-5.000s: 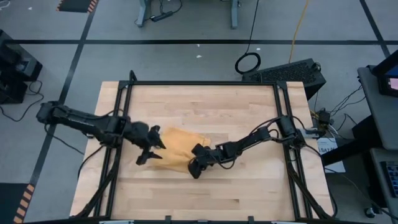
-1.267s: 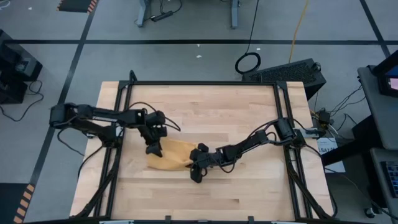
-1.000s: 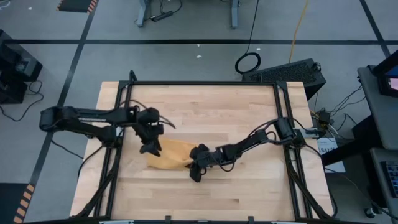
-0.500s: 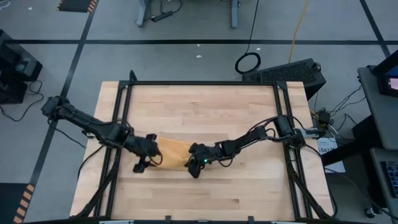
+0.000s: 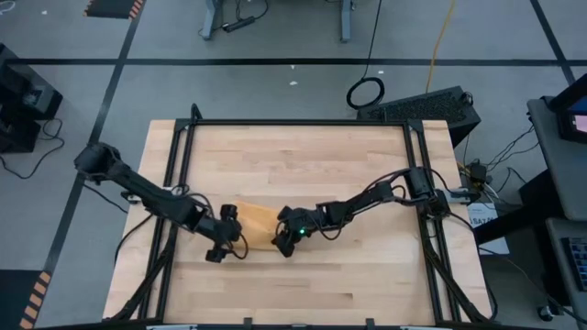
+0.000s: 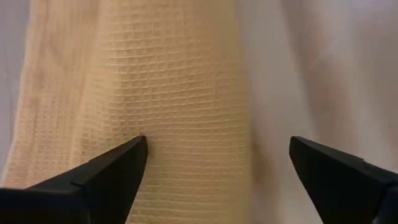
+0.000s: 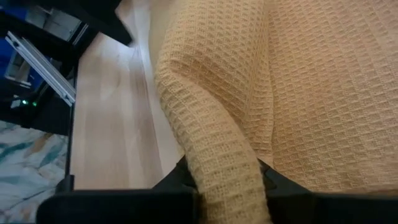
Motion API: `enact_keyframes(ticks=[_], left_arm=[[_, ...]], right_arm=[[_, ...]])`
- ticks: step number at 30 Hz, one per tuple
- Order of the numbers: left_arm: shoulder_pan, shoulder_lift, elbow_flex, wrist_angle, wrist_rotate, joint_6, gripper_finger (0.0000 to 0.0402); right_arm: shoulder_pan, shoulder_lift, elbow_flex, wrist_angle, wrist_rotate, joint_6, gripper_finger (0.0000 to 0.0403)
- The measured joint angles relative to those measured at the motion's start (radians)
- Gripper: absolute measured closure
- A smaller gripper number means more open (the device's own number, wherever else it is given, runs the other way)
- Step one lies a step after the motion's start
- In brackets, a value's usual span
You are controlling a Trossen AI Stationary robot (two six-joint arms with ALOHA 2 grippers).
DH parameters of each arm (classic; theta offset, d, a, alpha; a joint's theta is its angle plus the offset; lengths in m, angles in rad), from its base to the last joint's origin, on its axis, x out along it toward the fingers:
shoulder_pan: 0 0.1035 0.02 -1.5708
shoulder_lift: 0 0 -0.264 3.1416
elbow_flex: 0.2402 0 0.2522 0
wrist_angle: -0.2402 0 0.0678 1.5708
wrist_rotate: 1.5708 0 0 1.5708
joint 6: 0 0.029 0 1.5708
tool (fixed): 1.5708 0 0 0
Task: Roll towel
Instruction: Roll the yellow towel
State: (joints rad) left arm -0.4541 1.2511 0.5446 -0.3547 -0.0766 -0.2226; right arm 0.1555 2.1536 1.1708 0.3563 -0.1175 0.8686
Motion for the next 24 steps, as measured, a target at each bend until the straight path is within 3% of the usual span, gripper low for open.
enact_keyframes(ticks=[4, 7, 11, 19, 21, 24], left_arm=[[0.001, 0.081, 0.000, 0.002, -0.126, -0.008, 0.0007], [0.011, 0.108, 0.000, 0.014, -0.149, -0.020, 0.0024], [0.027, 0.110, 0.000, 0.030, -0.061, 0.007, 0.0113], [0.089, 0.103, 0.001, 0.050, 0.120, 0.003, 0.0373], [0.112, 0.104, 0.001, 0.073, 0.198, 0.015, 0.0383], [0.161, 0.104, 0.001, 0.117, 0.337, 0.001, 0.0366]], right_arm=[[-0.007, 0.000, 0.000, 0.000, -0.016, 0.037, 0.0370], [-0.008, 0.000, 0.000, 0.000, -0.017, 0.039, 0.0368], [-0.008, 0.001, 0.000, 0.003, -0.022, 0.041, 0.0366], [-0.009, -0.009, -0.002, 0.011, -0.089, -0.007, 0.0358], [-0.010, -0.021, -0.003, -0.001, -0.125, -0.052, 0.0343], [-0.008, -0.058, -0.006, -0.065, -0.159, -0.105, 0.0303]])
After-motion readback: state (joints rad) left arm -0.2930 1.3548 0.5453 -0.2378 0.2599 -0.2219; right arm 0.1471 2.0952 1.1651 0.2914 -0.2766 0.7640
